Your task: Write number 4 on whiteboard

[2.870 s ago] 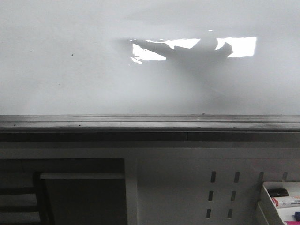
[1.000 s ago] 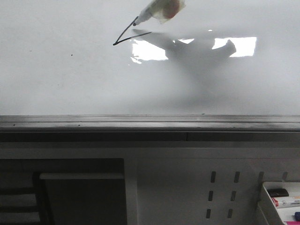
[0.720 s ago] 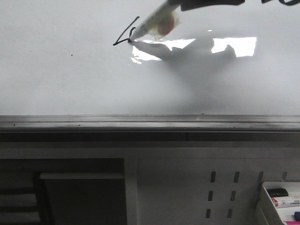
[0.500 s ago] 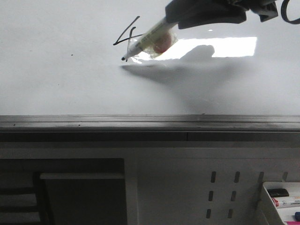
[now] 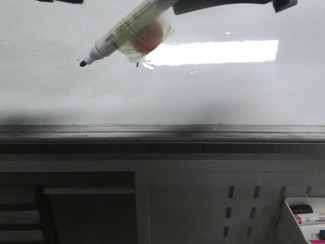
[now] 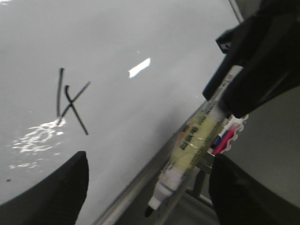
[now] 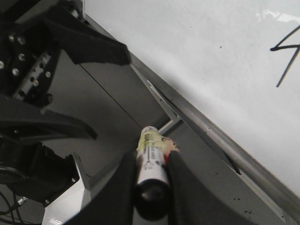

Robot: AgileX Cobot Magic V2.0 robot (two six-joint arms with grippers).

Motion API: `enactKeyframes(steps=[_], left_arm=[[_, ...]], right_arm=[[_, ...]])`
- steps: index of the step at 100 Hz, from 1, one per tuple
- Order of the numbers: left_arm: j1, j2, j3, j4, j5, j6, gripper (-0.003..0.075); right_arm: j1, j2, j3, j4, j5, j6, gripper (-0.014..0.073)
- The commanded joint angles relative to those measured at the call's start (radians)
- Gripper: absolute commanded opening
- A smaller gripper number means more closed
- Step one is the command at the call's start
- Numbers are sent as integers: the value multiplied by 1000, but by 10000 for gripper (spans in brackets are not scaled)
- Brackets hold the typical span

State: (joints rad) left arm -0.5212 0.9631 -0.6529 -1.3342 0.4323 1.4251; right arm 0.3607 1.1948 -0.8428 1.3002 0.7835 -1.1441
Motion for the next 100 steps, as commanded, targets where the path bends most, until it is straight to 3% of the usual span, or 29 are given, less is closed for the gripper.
enactKeyframes(steps=[1, 20, 54, 78, 100], left_arm=[[-61, 20, -30, -42, -32, 12, 451], [-136, 69, -30, -42, -45, 53, 367], [-145, 106, -30, -42, -51, 55, 351], [-145, 107, -30, -42, -52, 55, 133], [-145, 107, -30, -42, -50, 55, -22]], right_arm=[[-1, -29, -38, 21, 41, 18, -54], [-1, -29, -38, 21, 85, 18, -54], [-1, -29, -38, 17, 110, 18, -54], [-1, -29, -38, 8, 113, 18, -54], [-1, -29, -38, 7, 124, 18, -54]])
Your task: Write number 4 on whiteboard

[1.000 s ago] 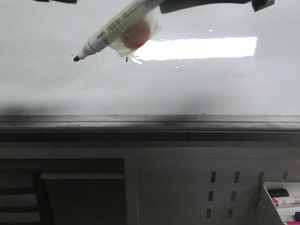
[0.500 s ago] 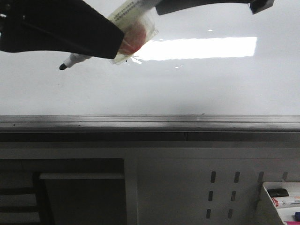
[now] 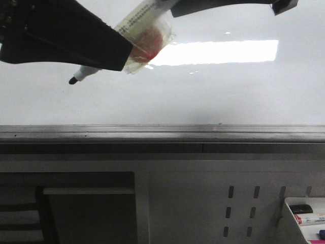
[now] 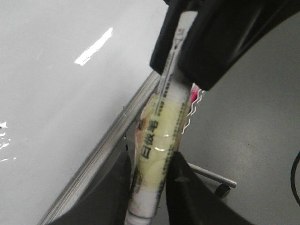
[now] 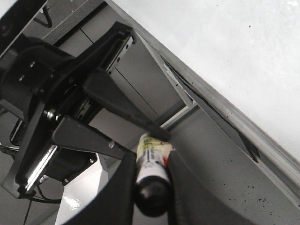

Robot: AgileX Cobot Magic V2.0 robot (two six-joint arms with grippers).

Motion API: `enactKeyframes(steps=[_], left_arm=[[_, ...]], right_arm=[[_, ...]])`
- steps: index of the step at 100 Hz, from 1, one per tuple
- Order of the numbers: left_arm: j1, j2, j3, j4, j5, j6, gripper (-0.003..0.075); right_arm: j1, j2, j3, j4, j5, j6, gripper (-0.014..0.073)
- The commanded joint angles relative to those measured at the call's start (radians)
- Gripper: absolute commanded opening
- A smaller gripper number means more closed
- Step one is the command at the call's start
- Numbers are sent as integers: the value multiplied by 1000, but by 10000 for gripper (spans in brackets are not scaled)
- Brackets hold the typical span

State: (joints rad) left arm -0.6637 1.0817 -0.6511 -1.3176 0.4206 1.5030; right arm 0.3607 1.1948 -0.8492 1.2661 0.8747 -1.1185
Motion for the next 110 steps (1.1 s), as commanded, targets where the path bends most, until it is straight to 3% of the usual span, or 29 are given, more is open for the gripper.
enactKeyframes(steps=[1, 13, 30, 37, 46, 68, 98, 110], left_arm=[[-3, -11, -31, -59, -38, -21, -20], [-3, -11, -31, -59, -40, -21, -20], [-3, -16, -31, -63, -104, -31, -20], [-3, -31, -28, -63, -169, -60, -20], [-3, -70, -14, -76, -282, -92, -20], [-3, -116, 20, -288, -617, -96, -20], [0, 90, -99, -249, -767, -177, -20], [0, 169, -150, -234, -762, -181, -20]], right_arm=[[-1, -29, -32, 41, 33, -8, -54], [-1, -29, -32, 41, 46, -8, 9], [-10, -29, -45, 55, 44, -8, 335], [-31, -34, -66, 60, 44, -6, 416], [-83, -60, -87, 60, 29, 1, 418], [-211, -171, -81, 60, -86, 1, 416], [-214, -222, -62, 60, -129, 1, 416], [-214, -222, -62, 60, -122, 1, 416]])
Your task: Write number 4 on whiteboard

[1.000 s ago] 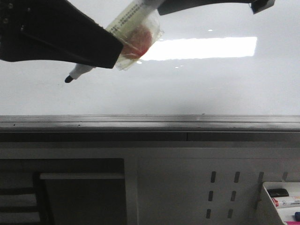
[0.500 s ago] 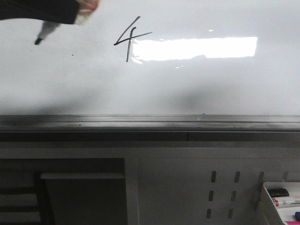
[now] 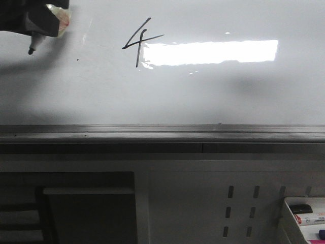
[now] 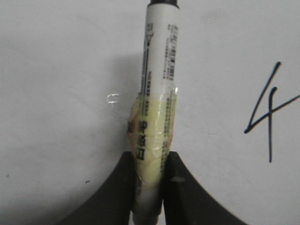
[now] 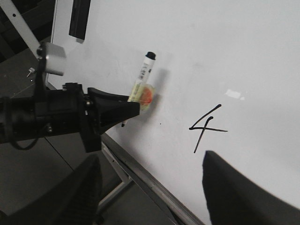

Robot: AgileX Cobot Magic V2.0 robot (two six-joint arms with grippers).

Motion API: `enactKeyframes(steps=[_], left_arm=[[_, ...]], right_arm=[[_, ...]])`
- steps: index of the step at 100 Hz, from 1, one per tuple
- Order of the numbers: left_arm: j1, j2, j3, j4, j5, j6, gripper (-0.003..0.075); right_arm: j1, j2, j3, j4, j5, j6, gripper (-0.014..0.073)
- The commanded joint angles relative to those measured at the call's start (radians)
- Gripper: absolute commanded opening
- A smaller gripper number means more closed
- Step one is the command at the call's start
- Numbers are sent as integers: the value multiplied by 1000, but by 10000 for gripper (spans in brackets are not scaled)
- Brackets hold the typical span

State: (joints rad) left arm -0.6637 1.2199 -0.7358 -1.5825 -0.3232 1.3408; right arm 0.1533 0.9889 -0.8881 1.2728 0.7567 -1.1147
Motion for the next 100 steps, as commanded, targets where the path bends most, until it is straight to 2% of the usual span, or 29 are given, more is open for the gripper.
enactKeyframes(steps=[1, 45, 50, 57, 72, 76, 81, 100], left_arm=[[0, 34, -68, 31, -18, -19, -20], [0, 82, -107, 56, -23, -19, -8], [0, 82, -107, 56, -20, -19, 27], [0, 82, -107, 56, -16, -19, 116], [0, 82, -107, 56, -16, -19, 414], [0, 80, -107, 56, -16, -19, 452], [0, 72, -107, 56, -16, -15, 476], [0, -49, -60, 56, -19, 87, 476]], right_arm=[[-6, -16, -23, 53, -4, -3, 416], [-6, -16, -23, 25, -7, -3, 416], [-6, -16, -23, 23, -10, -3, 416], [-6, -16, -23, 22, -10, -3, 416], [-6, -16, -23, 19, -10, -3, 416], [-6, -16, -23, 19, -10, -3, 416], [-6, -16, -23, 17, -11, -3, 416], [-49, -57, -23, 13, -39, -3, 416]])
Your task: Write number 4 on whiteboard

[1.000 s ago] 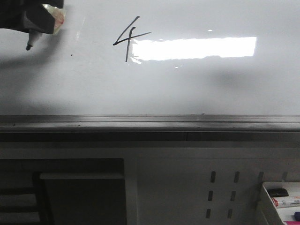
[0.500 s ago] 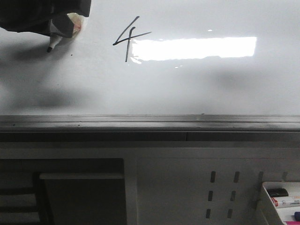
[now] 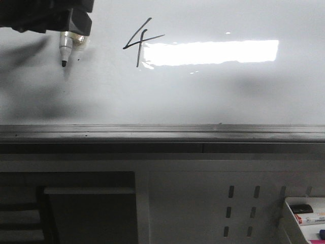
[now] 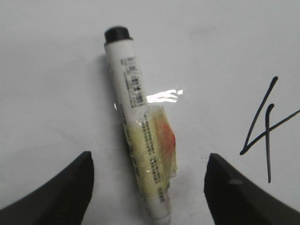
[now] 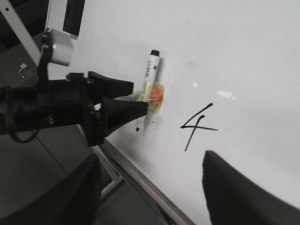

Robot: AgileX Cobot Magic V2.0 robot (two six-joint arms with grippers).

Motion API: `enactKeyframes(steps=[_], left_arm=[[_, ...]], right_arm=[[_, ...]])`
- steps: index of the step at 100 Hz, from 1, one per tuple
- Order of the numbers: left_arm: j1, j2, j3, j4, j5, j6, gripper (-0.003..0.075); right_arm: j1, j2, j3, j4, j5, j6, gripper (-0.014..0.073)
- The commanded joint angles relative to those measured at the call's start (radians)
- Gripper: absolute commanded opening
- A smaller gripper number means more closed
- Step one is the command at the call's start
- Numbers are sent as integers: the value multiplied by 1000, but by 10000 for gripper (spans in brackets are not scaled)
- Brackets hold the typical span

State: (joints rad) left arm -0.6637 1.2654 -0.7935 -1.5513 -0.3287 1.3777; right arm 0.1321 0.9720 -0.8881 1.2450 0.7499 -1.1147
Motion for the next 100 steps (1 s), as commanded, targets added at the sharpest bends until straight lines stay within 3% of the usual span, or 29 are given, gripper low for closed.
enactKeyframes(steps=[1, 10, 17, 29, 39, 54, 78, 100], left_arm=[[0, -101, 2, 25, -13, 54, 476], [0, -199, 53, 25, -13, 84, 472], [0, -280, 98, 25, -13, 105, 470], [0, -428, 168, 25, 35, 105, 422], [0, -553, 223, 25, 82, 105, 276], [0, -739, 317, 53, 123, 105, -24], [0, -999, 493, 65, 171, 105, -20], [0, -1165, 564, 59, 180, 103, -20]], right_arm=[[-36, -47, -23, 40, -32, -3, 416], [-88, -85, -23, 40, -34, 1, 402], [-124, -116, -16, 40, -30, 6, 334], [-147, -184, 47, 36, -35, -13, 122], [-147, -253, 129, 38, -60, -73, -71], [-147, -397, 268, 44, -196, -121, -66], [-147, -691, 511, 44, -298, -158, -66], [-147, -856, 620, 44, -318, -158, -66]])
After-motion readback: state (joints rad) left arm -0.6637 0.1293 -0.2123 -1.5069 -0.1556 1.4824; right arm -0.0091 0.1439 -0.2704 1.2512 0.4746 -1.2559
